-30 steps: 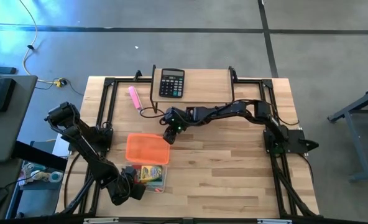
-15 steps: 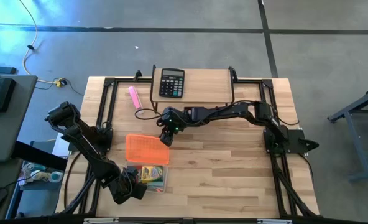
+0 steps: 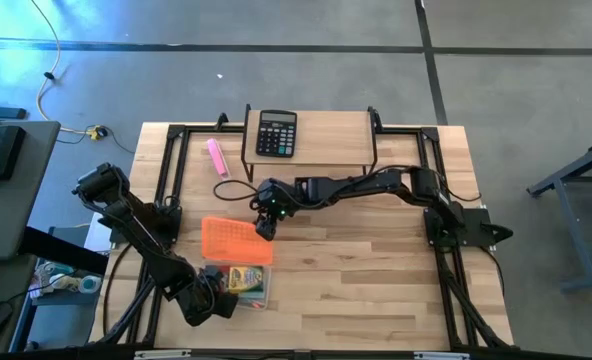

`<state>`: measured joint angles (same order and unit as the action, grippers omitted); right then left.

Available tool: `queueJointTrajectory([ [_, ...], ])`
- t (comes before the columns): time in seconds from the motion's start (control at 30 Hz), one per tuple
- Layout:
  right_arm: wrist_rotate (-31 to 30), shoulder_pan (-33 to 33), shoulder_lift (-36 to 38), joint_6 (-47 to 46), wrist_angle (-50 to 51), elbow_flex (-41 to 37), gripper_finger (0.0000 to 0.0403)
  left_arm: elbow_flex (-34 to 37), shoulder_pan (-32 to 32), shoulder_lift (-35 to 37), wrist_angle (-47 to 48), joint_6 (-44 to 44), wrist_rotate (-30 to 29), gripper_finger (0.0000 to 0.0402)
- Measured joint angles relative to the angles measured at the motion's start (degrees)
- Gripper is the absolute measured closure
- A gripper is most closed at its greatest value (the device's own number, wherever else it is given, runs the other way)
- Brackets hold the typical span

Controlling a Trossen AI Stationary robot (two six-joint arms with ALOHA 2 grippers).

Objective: Pack school essentials
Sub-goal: Close the supply box

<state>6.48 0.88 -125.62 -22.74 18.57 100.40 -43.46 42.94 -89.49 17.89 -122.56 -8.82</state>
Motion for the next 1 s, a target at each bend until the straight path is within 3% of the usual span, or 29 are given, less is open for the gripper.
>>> queueJointTrajectory([
  [0.37,1.2,1.09,-0.05,0.0,3.99,4.35,0.0199,0.02,-0.12,0.0,0.07,-0.24,-0.3,0.0376],
  [0.67,2.83,3.71,-0.09,0.74,6.57,8.46,0.0198,0.23,-0.45,-0.09,1.04,-0.98,-6.02,0.0376],
  [1.0,-6.38,5.68,-0.73,2.1,11.43,8.07,0.0198,0.24,-0.45,-0.15,-1.39,-0.25,-7.89,0.0376],
])
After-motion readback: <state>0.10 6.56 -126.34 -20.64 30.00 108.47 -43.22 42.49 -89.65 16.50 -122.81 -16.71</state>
